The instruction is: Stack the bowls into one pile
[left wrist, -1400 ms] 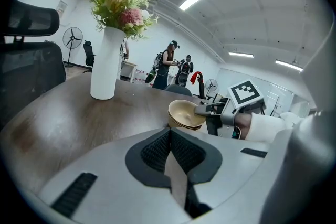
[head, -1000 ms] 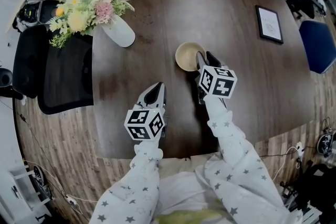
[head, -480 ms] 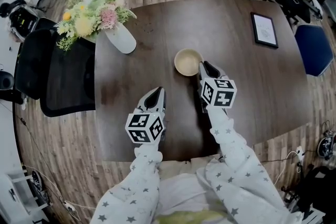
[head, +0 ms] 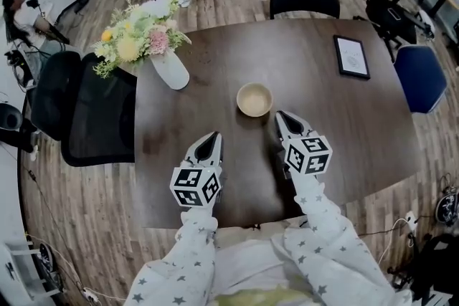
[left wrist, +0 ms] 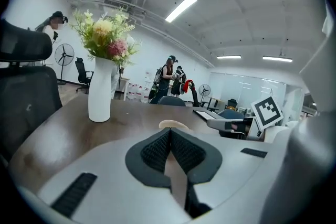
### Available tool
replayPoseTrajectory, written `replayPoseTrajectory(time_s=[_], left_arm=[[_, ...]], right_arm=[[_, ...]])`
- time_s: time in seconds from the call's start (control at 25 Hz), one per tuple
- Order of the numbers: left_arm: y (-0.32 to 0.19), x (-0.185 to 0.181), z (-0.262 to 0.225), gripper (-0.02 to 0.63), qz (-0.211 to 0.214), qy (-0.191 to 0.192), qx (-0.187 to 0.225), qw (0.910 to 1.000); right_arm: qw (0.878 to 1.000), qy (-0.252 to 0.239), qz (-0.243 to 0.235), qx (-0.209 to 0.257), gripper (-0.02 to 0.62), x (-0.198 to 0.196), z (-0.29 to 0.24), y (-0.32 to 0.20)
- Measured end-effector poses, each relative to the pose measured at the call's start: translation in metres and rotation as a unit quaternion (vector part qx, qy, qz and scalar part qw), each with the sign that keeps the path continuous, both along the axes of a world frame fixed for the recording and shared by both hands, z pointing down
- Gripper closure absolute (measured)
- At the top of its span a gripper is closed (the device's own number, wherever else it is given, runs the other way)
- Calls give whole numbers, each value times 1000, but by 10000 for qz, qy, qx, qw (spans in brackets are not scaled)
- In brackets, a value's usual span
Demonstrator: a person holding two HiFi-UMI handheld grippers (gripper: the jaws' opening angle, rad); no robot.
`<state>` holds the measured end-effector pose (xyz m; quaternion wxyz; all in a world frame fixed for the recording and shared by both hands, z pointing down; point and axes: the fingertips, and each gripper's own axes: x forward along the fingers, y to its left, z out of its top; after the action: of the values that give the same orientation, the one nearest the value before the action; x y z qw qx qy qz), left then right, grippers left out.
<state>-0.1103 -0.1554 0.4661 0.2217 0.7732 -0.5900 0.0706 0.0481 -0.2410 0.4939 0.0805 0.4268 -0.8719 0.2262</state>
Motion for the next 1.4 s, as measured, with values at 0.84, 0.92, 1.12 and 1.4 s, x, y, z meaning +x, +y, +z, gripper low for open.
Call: replayPoseTrajectory(time_s=[0.84, 0.92, 1.12, 1.4], left_arm=[[28, -26, -81, 581, -433, -451, 1020, 9928], [32, -27, -88, 581, -472, -494, 1097, 9916], [41, -30, -102, 581, -588, -580, 1271, 9884], [44, -32, -113, 581, -641, -680, 1404, 9857]], right_arm=[[9938, -806, -10, 760, 574, 36, -91, 31], [9932, -827, -30, 821, 574, 37, -97, 33], [9910, -801, -102, 1072, 574, 36, -113, 39], [9884, -789, -151, 1291, 574, 34, -126, 40]])
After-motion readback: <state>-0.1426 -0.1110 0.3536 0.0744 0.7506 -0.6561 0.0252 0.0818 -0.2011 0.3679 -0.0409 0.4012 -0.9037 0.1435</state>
